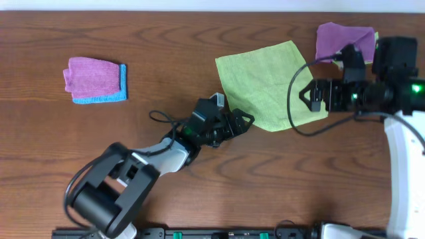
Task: Fold the cloth
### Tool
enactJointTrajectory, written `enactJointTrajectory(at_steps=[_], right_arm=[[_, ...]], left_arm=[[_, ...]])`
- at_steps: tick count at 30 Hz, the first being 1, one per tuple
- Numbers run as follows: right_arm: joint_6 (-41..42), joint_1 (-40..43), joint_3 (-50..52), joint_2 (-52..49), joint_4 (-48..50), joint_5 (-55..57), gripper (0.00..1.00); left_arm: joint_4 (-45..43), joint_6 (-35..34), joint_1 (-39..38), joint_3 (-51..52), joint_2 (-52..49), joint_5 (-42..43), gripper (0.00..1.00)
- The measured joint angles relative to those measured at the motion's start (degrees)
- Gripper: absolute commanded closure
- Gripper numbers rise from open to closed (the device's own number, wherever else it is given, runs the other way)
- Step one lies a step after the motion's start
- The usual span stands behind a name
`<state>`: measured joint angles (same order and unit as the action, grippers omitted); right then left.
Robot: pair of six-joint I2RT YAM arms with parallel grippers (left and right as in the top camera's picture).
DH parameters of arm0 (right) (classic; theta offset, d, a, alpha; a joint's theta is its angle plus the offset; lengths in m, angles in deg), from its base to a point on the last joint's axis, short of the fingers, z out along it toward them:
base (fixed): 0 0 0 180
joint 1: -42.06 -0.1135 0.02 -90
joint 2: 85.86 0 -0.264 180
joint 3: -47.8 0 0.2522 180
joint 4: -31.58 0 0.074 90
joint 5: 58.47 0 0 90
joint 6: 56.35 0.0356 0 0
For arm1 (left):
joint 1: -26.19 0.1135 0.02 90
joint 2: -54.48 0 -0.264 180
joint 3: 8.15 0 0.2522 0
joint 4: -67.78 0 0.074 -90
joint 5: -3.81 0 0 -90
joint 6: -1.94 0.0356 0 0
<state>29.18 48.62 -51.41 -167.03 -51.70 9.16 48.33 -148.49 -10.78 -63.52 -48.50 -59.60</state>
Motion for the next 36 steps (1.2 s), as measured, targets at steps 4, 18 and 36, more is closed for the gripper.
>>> enactJointTrajectory(at_steps=[4, 18, 36], right_arm=[[0.0, 0.0, 0.87, 2.12, -0.28, -0.02, 0.01], [0.0, 0.02, 0.94, 2.47, -1.9, -0.17, 0.01], [0.02, 0.02, 2.45, 2.47, -3.39, 0.76, 0.01]], left_arm=[[-4.09, -1.16, 0.0, -0.11, -3.52, -0.07, 0.02], [-4.57, -4.35, 0.0, -12.2, -14.64, -2.01, 0.28], [2.49, -4.35, 6.49, -12.98, -13.77, 14.82, 0.94]])
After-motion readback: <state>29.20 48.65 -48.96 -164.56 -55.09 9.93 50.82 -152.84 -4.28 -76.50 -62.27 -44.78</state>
